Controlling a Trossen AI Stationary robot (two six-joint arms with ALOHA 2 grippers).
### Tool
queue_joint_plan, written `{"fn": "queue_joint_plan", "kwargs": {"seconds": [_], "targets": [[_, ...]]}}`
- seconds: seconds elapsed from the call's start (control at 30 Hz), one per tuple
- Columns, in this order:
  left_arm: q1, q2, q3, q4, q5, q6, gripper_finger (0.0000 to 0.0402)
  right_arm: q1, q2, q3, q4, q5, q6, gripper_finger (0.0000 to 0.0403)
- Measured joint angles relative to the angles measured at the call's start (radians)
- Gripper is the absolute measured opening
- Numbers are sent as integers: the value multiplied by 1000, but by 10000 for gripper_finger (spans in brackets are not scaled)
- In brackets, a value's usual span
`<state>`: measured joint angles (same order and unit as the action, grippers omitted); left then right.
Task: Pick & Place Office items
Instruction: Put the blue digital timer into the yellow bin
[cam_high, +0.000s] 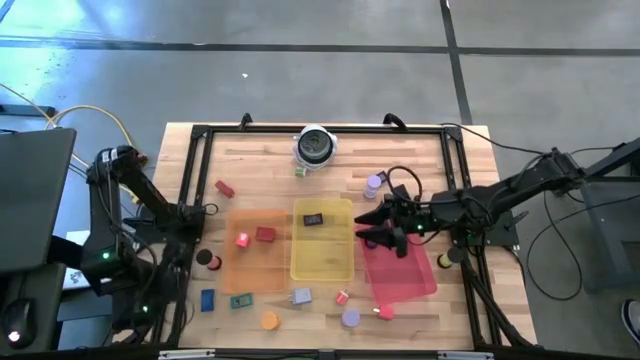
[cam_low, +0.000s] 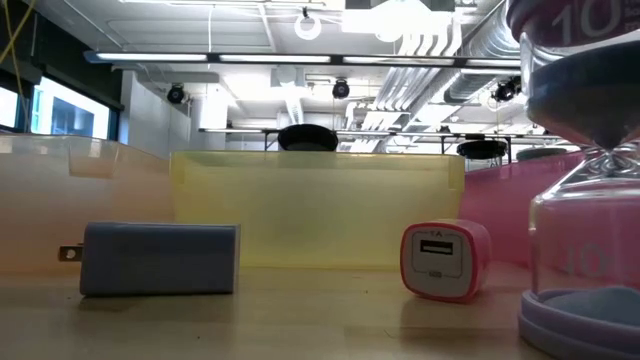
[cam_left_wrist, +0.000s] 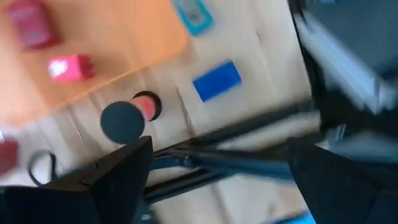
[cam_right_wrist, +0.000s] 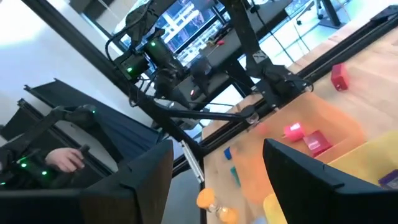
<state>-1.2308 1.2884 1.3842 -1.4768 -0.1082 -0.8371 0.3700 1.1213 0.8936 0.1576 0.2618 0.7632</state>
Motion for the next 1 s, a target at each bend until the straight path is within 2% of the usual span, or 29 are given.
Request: {"fn": "queue_joint_plan", "kwargs": {"seconds": [0.13, 0.33, 0.67, 0.8, 1.0], "targets": [[17, 54, 0, -8, 59, 228, 358, 32, 0, 0, 32, 2, 1, 238], [80, 117, 0, -32, 66, 435, 358, 76, 0, 0, 55, 84, 3, 238], [198, 118, -1, 0, 18, 428, 358, 111, 0, 0, 65, 128, 0, 238], [211, 117, -39, 83, 17, 495, 358, 110, 0, 0, 63, 107, -7, 238], [242, 117, -90, 205, 24, 464, 358, 110, 0, 0, 62, 54, -58, 238]]}}
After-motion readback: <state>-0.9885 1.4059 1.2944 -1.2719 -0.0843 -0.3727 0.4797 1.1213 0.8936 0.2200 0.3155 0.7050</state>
